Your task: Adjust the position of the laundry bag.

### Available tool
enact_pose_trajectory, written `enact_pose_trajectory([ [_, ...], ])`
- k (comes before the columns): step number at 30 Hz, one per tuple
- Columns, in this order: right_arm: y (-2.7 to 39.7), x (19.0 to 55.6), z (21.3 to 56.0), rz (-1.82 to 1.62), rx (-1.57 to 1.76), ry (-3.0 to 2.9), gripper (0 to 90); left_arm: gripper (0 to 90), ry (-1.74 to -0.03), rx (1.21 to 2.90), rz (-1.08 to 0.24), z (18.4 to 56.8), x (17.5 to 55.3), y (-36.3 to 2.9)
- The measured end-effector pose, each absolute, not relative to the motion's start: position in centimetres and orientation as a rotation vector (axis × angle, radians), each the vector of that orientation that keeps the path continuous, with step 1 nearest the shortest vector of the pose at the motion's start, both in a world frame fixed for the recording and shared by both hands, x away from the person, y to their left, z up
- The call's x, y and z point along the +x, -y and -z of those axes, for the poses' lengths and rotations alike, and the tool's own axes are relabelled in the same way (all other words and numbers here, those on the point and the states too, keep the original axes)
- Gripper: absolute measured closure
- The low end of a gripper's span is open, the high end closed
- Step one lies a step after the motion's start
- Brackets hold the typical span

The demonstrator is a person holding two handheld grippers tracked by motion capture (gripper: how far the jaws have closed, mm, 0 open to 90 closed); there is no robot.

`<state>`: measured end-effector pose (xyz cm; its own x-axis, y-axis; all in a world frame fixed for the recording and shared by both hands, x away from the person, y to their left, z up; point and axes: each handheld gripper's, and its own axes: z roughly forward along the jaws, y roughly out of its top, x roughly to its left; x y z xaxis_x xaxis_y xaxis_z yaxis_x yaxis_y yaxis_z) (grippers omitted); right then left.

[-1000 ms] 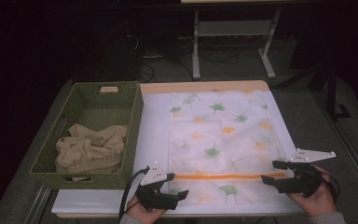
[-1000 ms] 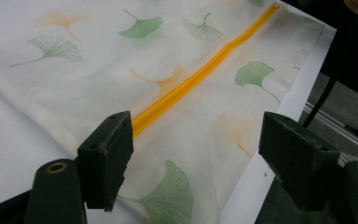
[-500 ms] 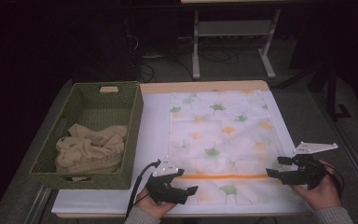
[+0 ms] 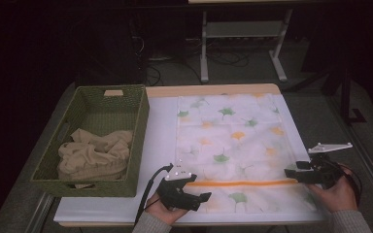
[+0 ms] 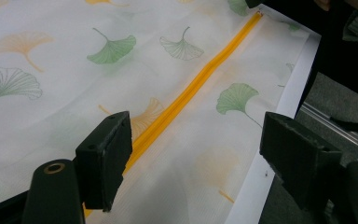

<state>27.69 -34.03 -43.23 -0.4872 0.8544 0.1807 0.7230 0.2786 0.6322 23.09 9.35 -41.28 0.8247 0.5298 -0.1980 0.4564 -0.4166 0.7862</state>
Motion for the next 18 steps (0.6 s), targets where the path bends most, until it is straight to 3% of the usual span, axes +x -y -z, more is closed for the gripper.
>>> enact_pose_trajectory([
  [7,34.8,28.8,44.0,-0.921,1.575,-2.326,48.6,24.4,-0.722,2.076,-0.088,41.3,23.2,-9.1],
  [10,34.5,29.1,44.2,-0.888,1.571,-2.345,61.0,24.4,-0.723,2.077,-0.083,41.3,23.3,-9.0],
  [12,34.2,29.4,44.3,-0.871,1.567,-2.353,74.0,24.4,-0.725,2.076,-0.081,41.4,23.3,-9.0],
  [18,33.3,30.0,44.2,-0.854,1.544,-2.373,77.7,24.4,-0.731,2.072,-0.069,41.4,23.3,-8.9],
])
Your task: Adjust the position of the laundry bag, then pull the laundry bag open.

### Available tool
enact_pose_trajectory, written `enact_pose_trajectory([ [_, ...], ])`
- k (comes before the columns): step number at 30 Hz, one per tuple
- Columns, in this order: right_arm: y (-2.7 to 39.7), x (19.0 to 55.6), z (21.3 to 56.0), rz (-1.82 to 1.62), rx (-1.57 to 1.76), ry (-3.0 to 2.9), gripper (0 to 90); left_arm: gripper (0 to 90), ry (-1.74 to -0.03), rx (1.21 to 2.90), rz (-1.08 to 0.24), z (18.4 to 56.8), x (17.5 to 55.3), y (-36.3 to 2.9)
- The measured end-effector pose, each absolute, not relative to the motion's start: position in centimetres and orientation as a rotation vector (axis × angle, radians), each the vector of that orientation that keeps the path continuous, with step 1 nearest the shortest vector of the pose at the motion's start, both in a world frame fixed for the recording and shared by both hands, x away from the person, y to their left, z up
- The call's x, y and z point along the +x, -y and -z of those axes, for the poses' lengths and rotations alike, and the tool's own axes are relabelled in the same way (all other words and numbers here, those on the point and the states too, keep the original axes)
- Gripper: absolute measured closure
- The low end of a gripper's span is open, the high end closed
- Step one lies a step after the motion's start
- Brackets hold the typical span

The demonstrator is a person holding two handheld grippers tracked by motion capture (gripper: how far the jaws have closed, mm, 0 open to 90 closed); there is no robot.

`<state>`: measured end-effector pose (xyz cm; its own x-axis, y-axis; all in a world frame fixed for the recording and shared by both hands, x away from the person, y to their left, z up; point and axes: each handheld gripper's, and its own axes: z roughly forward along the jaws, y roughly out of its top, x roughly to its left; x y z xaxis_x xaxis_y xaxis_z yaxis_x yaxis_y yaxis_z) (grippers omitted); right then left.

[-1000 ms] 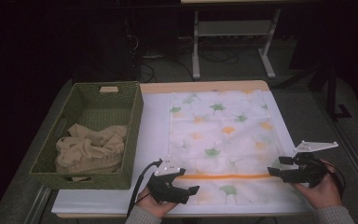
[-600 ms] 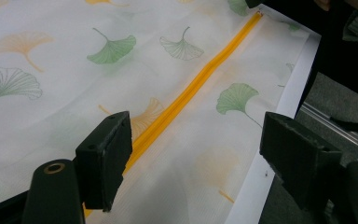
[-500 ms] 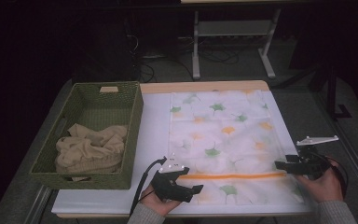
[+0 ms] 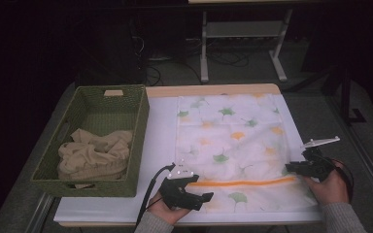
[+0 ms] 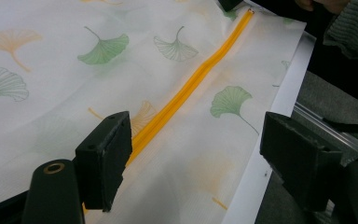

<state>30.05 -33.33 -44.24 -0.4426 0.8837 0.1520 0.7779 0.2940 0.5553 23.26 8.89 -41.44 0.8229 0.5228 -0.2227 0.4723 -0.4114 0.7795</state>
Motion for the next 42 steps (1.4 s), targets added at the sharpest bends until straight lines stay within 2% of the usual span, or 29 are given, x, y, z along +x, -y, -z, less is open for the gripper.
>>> enact_pose_trajectory([
  [5,32.5,30.4,44.2,-0.873,1.521,-2.398,76.5,24.4,-0.729,2.073,-0.046,41.6,23.3,-8.5],
  [10,33.5,30.1,43.9,-0.93,1.561,-2.36,61.8,24.4,-0.721,2.085,-0.036,41.5,23.2,-7.8],
  [23,34.6,28.6,43.4,-0.988,1.612,-2.334,46.9,24.7,-0.713,2.13,0.001,40.6,24.0,-4.5],
  [36,36.3,27.4,43.5,-1.01,1.73,-2.335,53.6,24.8,-0.76,2.131,0.11,41.6,26.3,-1.9],
  [42,37.1,27.0,43.5,-1.005,1.737,-2.339,62.1,25.7,-0.783,2.127,0.148,41.9,27.0,-0.9],
])
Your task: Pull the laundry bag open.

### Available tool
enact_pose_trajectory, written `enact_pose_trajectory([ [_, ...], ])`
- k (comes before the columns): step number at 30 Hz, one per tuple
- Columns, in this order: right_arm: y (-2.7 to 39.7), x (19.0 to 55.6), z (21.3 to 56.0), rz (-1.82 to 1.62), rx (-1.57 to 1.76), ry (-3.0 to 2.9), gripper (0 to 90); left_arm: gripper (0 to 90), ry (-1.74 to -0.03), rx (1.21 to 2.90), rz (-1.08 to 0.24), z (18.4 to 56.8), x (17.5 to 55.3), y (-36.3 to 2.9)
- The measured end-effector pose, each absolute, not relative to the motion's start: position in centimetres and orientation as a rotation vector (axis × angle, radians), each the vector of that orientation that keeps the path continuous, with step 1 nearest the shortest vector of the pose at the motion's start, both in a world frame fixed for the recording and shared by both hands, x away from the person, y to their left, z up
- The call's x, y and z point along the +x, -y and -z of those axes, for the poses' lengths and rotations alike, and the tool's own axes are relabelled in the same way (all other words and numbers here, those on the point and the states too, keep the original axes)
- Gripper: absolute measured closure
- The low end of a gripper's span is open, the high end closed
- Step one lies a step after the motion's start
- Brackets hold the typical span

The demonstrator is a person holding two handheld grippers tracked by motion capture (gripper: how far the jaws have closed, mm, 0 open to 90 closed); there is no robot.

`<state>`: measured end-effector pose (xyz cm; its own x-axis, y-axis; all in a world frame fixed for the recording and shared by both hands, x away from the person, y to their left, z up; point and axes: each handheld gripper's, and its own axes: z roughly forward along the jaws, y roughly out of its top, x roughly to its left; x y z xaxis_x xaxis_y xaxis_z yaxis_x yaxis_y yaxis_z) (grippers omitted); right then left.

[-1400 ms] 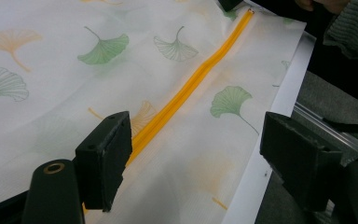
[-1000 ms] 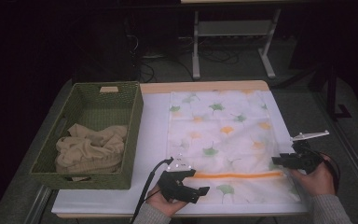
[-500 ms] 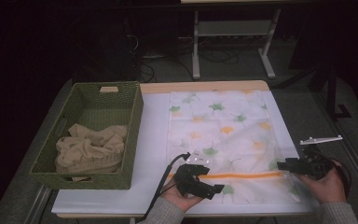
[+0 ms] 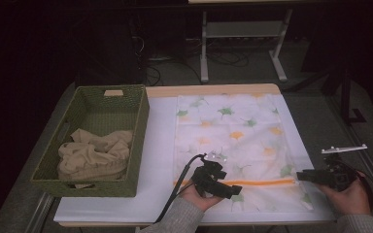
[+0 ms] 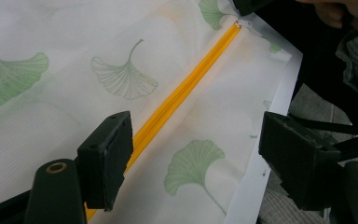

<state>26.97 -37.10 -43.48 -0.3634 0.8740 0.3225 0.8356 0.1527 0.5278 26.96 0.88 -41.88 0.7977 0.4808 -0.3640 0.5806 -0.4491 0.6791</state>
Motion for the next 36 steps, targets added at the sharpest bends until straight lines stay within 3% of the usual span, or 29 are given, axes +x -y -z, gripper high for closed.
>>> enact_pose_trajectory([
  [8,37.0,26.8,43.7,-0.954,1.75,-2.39,69.1,29.1,-0.83,2.133,0.182,42.2,28.0,1.0],
  [21,35.8,27.1,43.8,-0.857,1.762,-2.418,64.8,36.7,-0.836,2.162,0.219,42.5,28.9,4.2],
  [32,35.3,27.3,43.7,-0.81,1.749,-2.415,82.0,44.9,-0.824,2.163,0.28,42.9,29.3,7.6],
  [36,35.4,27.0,43.1,-0.842,1.73,-2.416,83.9,49.8,-0.82,2.129,0.333,43.2,29.7,8.3],
])
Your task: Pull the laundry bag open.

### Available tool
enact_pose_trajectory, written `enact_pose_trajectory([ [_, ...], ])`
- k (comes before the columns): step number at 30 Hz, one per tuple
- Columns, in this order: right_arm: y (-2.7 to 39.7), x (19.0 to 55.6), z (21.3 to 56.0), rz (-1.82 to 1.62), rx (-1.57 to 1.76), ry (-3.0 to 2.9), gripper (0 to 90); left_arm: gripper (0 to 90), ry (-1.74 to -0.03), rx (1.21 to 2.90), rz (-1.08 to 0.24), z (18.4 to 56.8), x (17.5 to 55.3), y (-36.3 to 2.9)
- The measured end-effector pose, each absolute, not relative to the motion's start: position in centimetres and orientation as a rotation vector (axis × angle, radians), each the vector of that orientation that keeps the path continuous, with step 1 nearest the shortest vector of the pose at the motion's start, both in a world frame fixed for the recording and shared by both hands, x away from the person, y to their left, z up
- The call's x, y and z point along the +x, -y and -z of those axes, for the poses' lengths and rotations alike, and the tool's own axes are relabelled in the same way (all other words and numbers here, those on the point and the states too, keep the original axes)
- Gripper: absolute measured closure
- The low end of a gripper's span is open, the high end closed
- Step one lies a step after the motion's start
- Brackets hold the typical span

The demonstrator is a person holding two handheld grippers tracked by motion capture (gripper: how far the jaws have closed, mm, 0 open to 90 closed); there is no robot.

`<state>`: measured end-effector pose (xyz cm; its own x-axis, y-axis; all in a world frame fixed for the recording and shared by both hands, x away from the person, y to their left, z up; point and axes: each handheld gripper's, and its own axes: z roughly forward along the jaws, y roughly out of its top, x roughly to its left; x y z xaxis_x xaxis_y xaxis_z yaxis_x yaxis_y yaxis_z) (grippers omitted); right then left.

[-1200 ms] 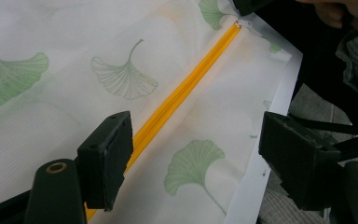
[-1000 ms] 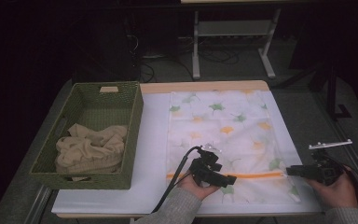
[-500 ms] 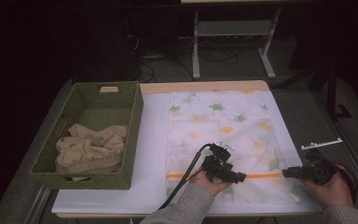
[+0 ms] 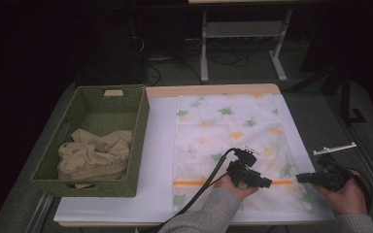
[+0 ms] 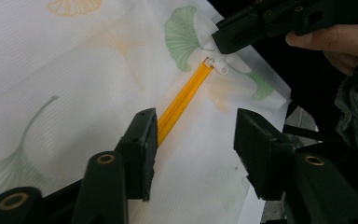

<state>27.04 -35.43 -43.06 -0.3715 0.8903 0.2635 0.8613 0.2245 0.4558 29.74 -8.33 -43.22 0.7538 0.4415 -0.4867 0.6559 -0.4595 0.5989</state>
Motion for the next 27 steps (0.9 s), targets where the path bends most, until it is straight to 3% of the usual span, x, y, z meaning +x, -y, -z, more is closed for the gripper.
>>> enact_pose_trajectory([
  [18,35.4,26.2,40.4,-1.034,1.687,-2.37,84.1,63.4,-0.845,2.017,0.524,45.0,30.6,11.3],
  [24,35.2,26.0,39.9,-1.082,1.66,-2.372,84.2,62.5,-0.867,1.969,0.579,45.7,31.0,11.7],
  [27,35.0,26.0,39.7,-1.092,1.65,-2.375,84.1,54.7,-0.858,1.955,0.589,45.9,31.0,12.0],
])
